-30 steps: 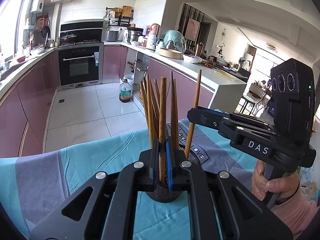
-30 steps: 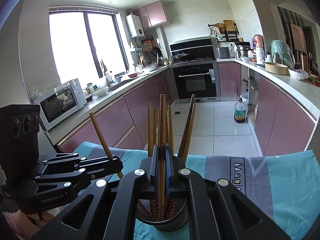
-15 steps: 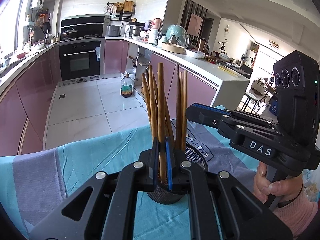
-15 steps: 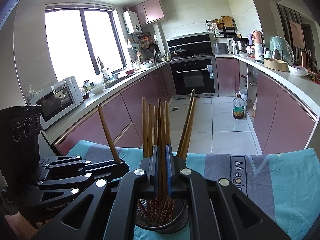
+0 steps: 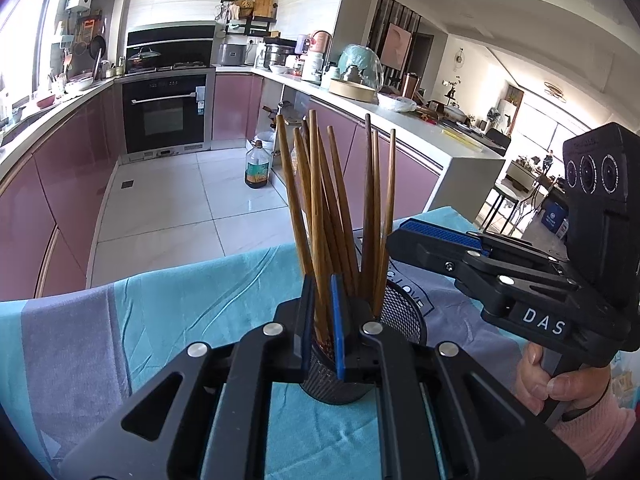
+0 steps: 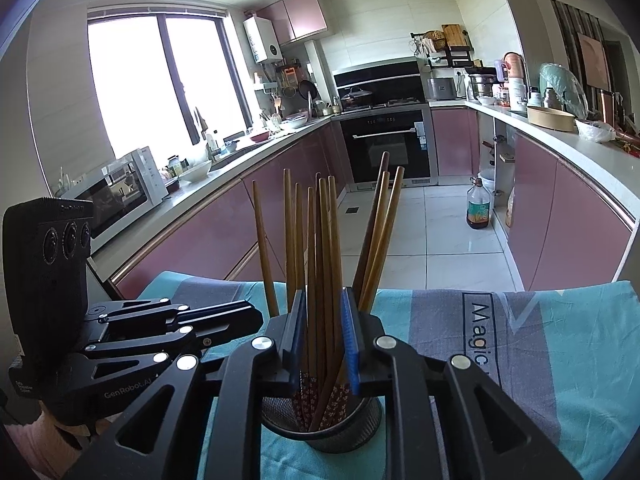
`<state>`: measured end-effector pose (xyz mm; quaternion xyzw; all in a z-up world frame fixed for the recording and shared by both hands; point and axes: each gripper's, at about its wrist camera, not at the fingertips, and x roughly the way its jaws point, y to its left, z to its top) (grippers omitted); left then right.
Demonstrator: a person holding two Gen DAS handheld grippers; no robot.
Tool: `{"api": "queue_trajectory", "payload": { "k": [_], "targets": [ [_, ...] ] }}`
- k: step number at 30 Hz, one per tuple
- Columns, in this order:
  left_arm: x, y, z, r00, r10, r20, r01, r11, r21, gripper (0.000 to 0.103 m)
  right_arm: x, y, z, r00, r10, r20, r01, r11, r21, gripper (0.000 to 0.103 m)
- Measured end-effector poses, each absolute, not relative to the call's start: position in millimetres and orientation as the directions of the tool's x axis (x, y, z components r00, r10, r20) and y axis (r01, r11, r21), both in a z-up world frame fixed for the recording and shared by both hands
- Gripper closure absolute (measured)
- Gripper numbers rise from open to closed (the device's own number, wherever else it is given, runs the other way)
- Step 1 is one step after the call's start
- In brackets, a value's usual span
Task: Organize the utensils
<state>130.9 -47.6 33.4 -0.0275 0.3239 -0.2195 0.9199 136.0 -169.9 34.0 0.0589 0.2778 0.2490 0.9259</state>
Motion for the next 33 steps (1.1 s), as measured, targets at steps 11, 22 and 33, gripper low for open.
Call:
{"api": "queue_trajectory", "payload": {
  "k": [11,22,33],
  "targets": [
    [97,-27,34,0.790,-0.336,-0.513,0.298,0.941,-0.158,0.036,107,-161,28,0.741,0.480,-0.471,-0.434,0.876,0.209,0.047],
    [35,10,30,0.891,-0.195,-0.410,0.175,0.981,-0.085,0.006,62,-143,20,0.783,0.475,-0.402,-0.454,0.878,0.153,0.007],
    [-21,34,28,0.948,-0.099,-0.304,0.079,0.994,-0.078,0.006,26,-135,14,0.876,0.343,-0.339,-0.340,0.938,0.070,0.007]
  ]
}}
